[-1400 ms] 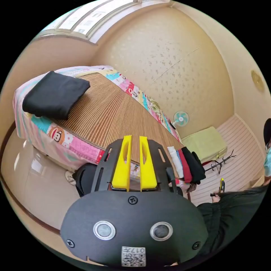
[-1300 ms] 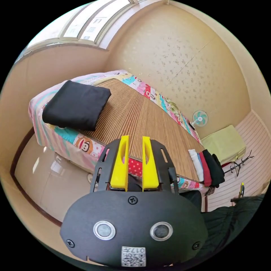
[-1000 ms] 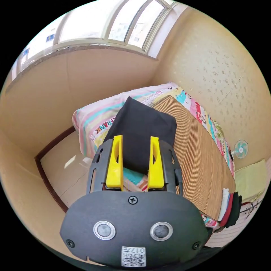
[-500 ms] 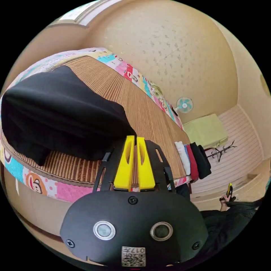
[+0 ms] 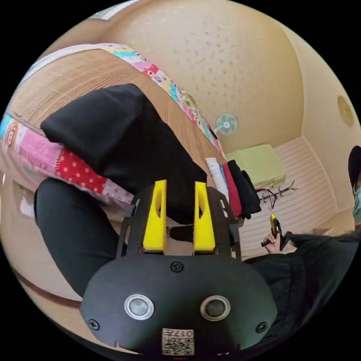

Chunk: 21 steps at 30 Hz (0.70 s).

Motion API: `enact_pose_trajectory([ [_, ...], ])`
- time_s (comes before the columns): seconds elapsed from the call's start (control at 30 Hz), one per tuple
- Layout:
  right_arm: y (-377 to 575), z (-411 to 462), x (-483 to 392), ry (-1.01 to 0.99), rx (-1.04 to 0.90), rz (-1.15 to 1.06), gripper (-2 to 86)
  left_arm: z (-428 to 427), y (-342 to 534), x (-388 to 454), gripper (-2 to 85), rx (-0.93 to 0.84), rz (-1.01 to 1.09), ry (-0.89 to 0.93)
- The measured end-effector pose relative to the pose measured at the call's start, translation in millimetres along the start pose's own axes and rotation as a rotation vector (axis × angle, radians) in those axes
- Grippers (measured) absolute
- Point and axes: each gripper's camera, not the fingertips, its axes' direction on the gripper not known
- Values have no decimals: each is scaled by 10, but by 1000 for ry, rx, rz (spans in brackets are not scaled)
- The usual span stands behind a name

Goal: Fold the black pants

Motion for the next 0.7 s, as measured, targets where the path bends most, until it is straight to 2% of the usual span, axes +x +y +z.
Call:
enact_pose_trajectory([
  [0.03, -10, 40, 25, -19, 0, 0, 4, -183, -97, -272, 149, 76, -138, -87],
  [0.1, -57, 192, 108, -90, -14, 2, 5, -316, -248, -594, 156, 150, -269, -103],
  [0.2, -95, 306, 172, -143, -42, -5, 5, -100, -577, -835, 125, 103, -359, 87],
  [0.27, -91, 315, 199, -158, -42, -16, 5, 39, -764, -758, 90, 63, -441, 17],
  [0.3, -78, 306, 216, -168, -36, -21, 5, 60, -892, -514, 75, 94, -379, -15],
  [0.37, -46, 295, 240, -182, -29, -18, 6, 104, -1082, 123, 65, 141, -145, 62],
  [0.47, 27, 379, 287, -197, -66, 1, 7, 451, -1076, 1401, 68, 97, 256, 143],
  [0.5, 71, 468, 320, -213, -94, 22, 7, 688, -922, 1908, 71, 46, 467, 157],
  [0.53, 91, 520, 336, -228, -112, 33, 7, 1011, -704, 2328, 71, -46, 654, 138],
  [0.57, 129, 637, 365, -274, -155, 59, 8, 1208, -583, 2488, 71, -109, 724, 118],
  [0.6, 161, 756, 387, -325, -197, 84, 10, 1645, -355, 2682, 71, -256, 785, 67],
  [0.63, 177, 812, 396, -347, -215, 95, 12, 2119, -126, 2730, 68, -426, 767, 23],
  [0.7, 233, 981, 417, -406, -266, 132, 22, 2688, 256, 2628, 48, -647, 724, 31],
])
